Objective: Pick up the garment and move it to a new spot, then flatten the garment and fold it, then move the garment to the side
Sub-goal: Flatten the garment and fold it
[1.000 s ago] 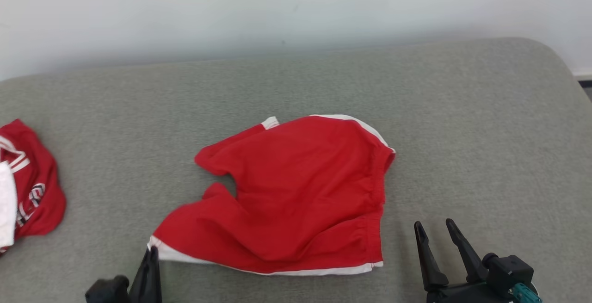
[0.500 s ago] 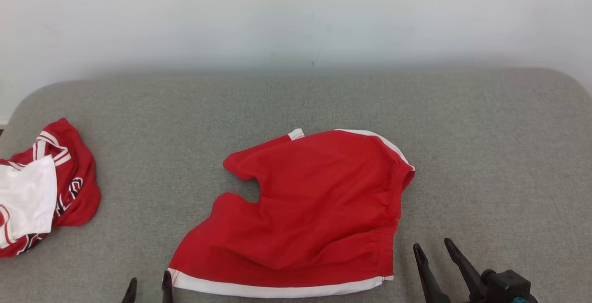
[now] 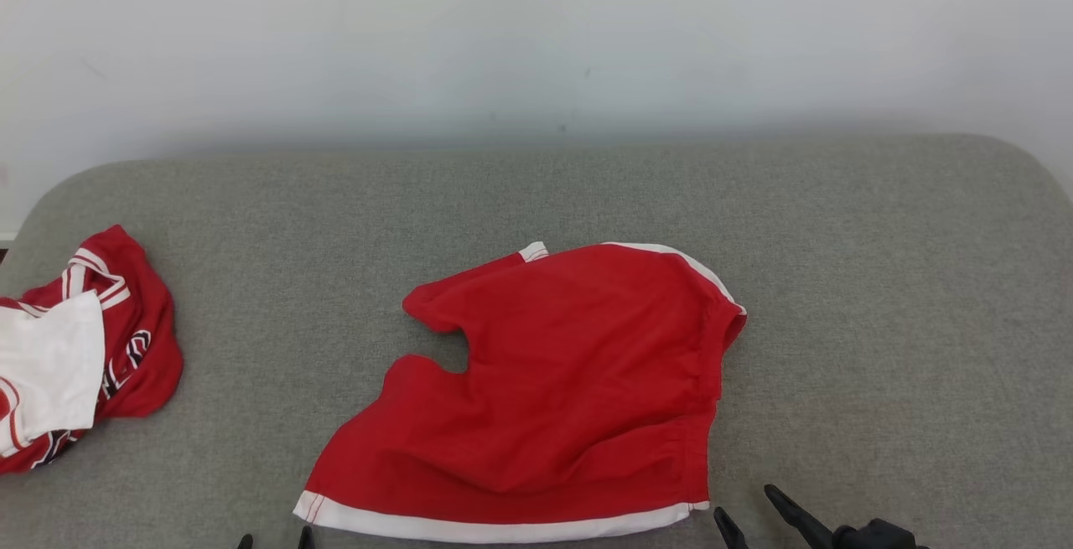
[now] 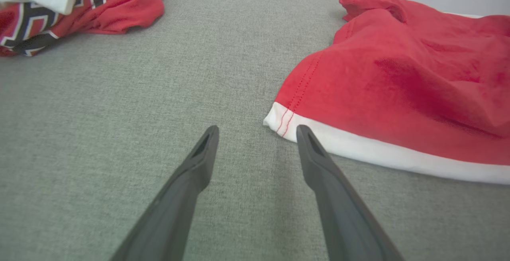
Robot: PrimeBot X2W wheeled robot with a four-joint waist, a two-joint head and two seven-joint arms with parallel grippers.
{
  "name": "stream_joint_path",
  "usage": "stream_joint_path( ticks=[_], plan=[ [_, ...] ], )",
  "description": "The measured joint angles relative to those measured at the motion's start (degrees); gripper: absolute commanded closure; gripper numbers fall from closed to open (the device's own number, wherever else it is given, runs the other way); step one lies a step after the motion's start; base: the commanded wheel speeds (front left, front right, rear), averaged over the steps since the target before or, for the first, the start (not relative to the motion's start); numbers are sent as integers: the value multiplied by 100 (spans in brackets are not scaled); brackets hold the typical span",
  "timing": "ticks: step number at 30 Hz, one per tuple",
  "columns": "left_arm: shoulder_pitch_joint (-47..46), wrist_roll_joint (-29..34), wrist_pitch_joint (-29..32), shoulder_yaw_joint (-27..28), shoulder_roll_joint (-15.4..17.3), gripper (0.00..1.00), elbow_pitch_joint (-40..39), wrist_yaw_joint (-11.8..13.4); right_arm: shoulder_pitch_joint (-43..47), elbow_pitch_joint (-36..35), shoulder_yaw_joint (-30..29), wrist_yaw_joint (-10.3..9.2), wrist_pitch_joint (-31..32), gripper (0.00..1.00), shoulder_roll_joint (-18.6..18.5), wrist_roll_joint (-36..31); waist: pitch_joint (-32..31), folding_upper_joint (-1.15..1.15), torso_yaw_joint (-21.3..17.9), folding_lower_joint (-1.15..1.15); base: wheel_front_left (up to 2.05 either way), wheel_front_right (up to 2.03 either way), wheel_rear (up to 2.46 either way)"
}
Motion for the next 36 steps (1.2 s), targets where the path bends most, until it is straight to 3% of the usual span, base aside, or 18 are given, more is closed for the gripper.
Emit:
stream_joint_path(
  ticks=[18,19,20,21,27,36],
  plan=[
    [-982,-100,75,-483,94,3,1000,-179,-1290,677,1677,0,144,0,-483,385,385,0,37,1,0,0,0],
    [-1019,-138,94,-511,83,65,1105,-188,-1327,728,1745,0,147,28,-486,445,397,0,37,1,0,0,0],
    [-1059,-148,90,-538,85,100,1174,-189,-1363,765,1813,0,145,73,-490,477,410,0,35,1,0,0,0],
    [-1098,-168,83,-548,85,100,1236,-190,-1405,794,1896,0,140,100,-493,497,422,0,32,1,0,0,0],
    [-1182,-355,-43,-642,19,100,1427,-198,-1486,700,2203,0,5,100,-569,720,372,0,24,1,0,0,0],
    [-1018,-220,-86,-488,155,100,482,-186,-1337,-104,2147,0,-30,100,-755,671,246,0,-10,1,0,0,0]
  ],
)
